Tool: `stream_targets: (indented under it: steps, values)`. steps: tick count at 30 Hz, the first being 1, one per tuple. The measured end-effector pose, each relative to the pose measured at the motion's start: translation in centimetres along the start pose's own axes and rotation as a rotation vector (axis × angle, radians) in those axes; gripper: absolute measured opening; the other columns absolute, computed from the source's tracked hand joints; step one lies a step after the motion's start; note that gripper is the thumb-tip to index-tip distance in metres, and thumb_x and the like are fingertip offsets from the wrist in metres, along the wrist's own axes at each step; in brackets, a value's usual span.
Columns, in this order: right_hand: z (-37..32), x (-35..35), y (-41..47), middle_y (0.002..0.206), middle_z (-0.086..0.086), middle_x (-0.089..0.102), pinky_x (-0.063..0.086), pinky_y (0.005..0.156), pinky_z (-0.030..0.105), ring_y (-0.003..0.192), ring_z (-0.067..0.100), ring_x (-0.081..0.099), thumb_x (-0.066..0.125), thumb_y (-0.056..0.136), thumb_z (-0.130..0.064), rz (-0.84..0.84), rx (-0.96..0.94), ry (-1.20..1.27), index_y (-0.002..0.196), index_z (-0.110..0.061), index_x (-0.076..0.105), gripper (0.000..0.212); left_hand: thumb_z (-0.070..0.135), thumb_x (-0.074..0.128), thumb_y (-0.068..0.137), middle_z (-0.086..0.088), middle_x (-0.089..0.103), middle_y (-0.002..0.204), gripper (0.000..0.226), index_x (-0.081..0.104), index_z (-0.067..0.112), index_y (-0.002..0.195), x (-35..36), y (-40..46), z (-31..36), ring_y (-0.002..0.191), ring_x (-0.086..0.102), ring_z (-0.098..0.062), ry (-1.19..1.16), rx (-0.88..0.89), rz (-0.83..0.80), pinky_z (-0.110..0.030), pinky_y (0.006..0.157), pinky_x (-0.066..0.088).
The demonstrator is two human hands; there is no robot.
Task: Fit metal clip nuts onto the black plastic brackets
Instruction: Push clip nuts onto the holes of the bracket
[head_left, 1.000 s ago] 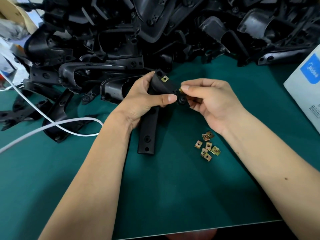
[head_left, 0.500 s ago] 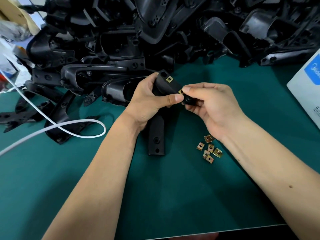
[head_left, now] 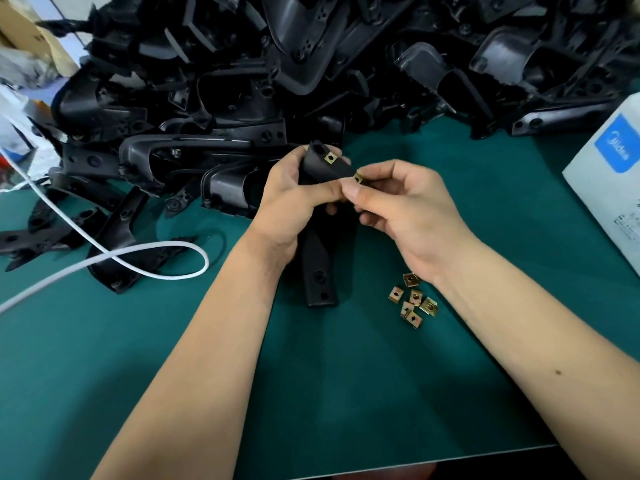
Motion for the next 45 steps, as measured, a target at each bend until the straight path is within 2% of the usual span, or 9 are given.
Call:
stream_targets:
  steps: [5,18,22,28,34,37,40,42,45]
  values:
    - [-0.2,-0.4,0.4,0.072,-0.003,0.073,0.051,0.06,0.019,0.065,0.007,0.063,0.079,0.089,-0.005,0.017,-0.043,-0.073,0.103,-0.005,0.071,0.017,0.016,0.058,0.102,-0.014,0.072,0.094,0.016,0.069,0.008,0.11,-0.5,-0.5,0.3,0.075,0.069,-0.023,-0.306,-0.127,-0.057,-0.028,0.063,0.057]
    - [-6.9,-6.1,-6.6,0.077,-0.016,0.076,0.048,0.068,0.016,0.07,-0.003,0.065,0.071,0.096,-0.021,0.269,-0.398,-0.581,0.09,-0.017,0.073,0.008,0.01,0.054,0.105,-0.008,0.071,0.081,0.013,0.066,0.008,0.101,9.2,-1.2,6.4,0.066,0.063,-0.019,-0.077,0.103,-0.221,-0.024,0.05,0.044]
    - [-10.3,-12.7,-11.6,0.076,-0.008,0.074,0.055,0.074,0.037,0.078,0.01,0.071,0.067,0.097,-0.022,0.523,-0.5,-0.657,0.086,-0.014,0.071,0.014,0.012,0.057,0.105,-0.005,0.072,0.078,0.013,0.066,0.003,0.103,18.6,-2.0,9.7,0.063,0.064,-0.017,-0.076,0.149,-0.354,-0.024,0.051,0.047]
    - [-8.5,-26.8,-22.1,0.08,0.007,0.073,0.054,0.065,0.026,0.071,0.017,0.067,0.06,0.102,-0.011,0.823,-0.497,-0.011,0.095,-0.01,0.063,0.008,0.013,0.072,0.097,-0.015,0.069,0.092,0.032,0.058,0.0,0.123,34.2,-7.4,9.1,0.075,0.072,-0.032,0.118,0.071,-0.681,-0.044,0.076,0.065]
    - [2.4,-38.0,-31.8,0.079,0.013,0.069,0.058,0.061,0.018,0.06,0.013,0.072,0.049,0.106,-0.002,1.156,-0.157,0.645,0.088,-0.003,0.058,0.02,0.009,0.074,0.091,-0.015,0.072,0.109,0.033,0.064,0.005,0.123,45.9,-14.8,-1.6,0.096,0.074,-0.03,0.607,0.003,-1.056,-0.041,0.087,0.059]
    - [9.9,-40.1,-35.0,0.089,0.016,0.059,0.054,0.05,0.015,0.054,0.017,0.068,0.041,0.109,-0.003,1.247,0.077,0.947,0.09,-0.003,0.053,0.023,0.003,0.07,0.094,-0.019,0.061,0.127,0.04,0.058,0.001,0.132,48.1,-17.7,-9.1,0.114,0.068,-0.036,0.548,-0.428,-1.024,-0.049,0.098,0.058]
    - [17.1,-40.3,-37.4,0.087,0.015,0.056,0.052,0.042,0.019,0.058,0.02,0.064,0.038,0.111,-0.005,1.295,0.281,1.141,0.086,0.003,0.053,0.031,0.0,0.072,0.093,-0.011,0.056,0.109,0.018,0.061,0.007,0.106,48.0,-20.7,-15.2,0.104,0.064,-0.026,0.458,-0.717,-0.923,-0.045,0.1,0.057]
    - [21.2,-40.0,-38.5,0.088,0.017,0.054,0.054,0.041,0.023,0.071,0.022,0.058,0.039,0.112,-0.008,1.326,0.395,1.19,0.097,0.007,0.055,0.027,0.005,0.074,0.093,-0.008,0.056,0.102,0.018,0.058,0.011,0.099,47.6,-22.2,-18.1,0.101,0.061,-0.023,0.522,-0.787,-0.918,-0.039,0.096,0.057]
    - [24.7,-39.0,-39.2,0.089,0.019,0.056,0.056,0.048,0.03,0.073,0.025,0.058,0.043,0.111,-0.014,1.36,0.541,1.119,0.114,-0.001,0.053,0.017,0.02,0.078,0.09,-0.009,0.055,0.131,0.05,0.055,0.008,0.133,47.0,-23.4,-20.4,0.122,0.057,-0.026,0.675,-0.779,-0.981,-0.04,0.103,0.054]
Point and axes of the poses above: each hand's wrist, its own y-axis towards the middle knuckle, its own x-axis out of the palm, z = x × y, the point moved 3 cm from there along y, towards the middle knuckle
